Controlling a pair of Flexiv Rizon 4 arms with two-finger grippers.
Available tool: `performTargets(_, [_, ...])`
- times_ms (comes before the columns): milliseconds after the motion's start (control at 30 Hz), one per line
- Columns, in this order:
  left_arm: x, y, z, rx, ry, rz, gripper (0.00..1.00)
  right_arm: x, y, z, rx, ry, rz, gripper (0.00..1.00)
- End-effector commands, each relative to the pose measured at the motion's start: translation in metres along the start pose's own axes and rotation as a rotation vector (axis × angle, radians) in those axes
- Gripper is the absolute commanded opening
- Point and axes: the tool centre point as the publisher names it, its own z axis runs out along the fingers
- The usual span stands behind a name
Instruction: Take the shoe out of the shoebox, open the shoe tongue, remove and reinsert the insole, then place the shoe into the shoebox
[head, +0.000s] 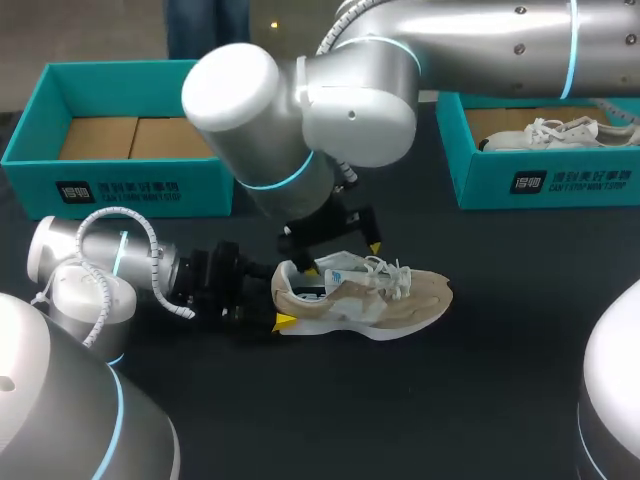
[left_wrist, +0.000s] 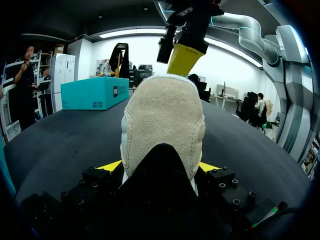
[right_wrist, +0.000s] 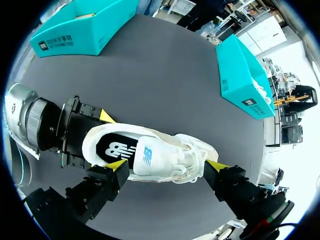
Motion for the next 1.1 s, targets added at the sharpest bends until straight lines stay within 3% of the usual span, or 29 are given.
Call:
performTargets(33, [0.000, 0.003, 0.000, -0.004, 0.001, 0.000, 0.00, 0.011, 0.006, 0.018, 0.029, -0.007, -0.005, 1.00])
performTargets(767, [0.000, 0.003, 0.000, -0.004, 0.001, 0.000, 0.00, 0.026, -0.003, 0.047, 0.071, -0.094, -0.054, 1.00])
performTargets(933, [0.000, 0.003, 0.000, -0.004, 0.001, 0.000, 0.00, 0.022, -0.003, 0.052, 0.089, -0.126, -0.047, 1.00])
performTargets(1100, [0.000, 0.003, 0.000, -0.004, 0.001, 0.000, 0.00, 0.007, -0.002, 0.057, 0.120, -0.147, -0.001, 1.00])
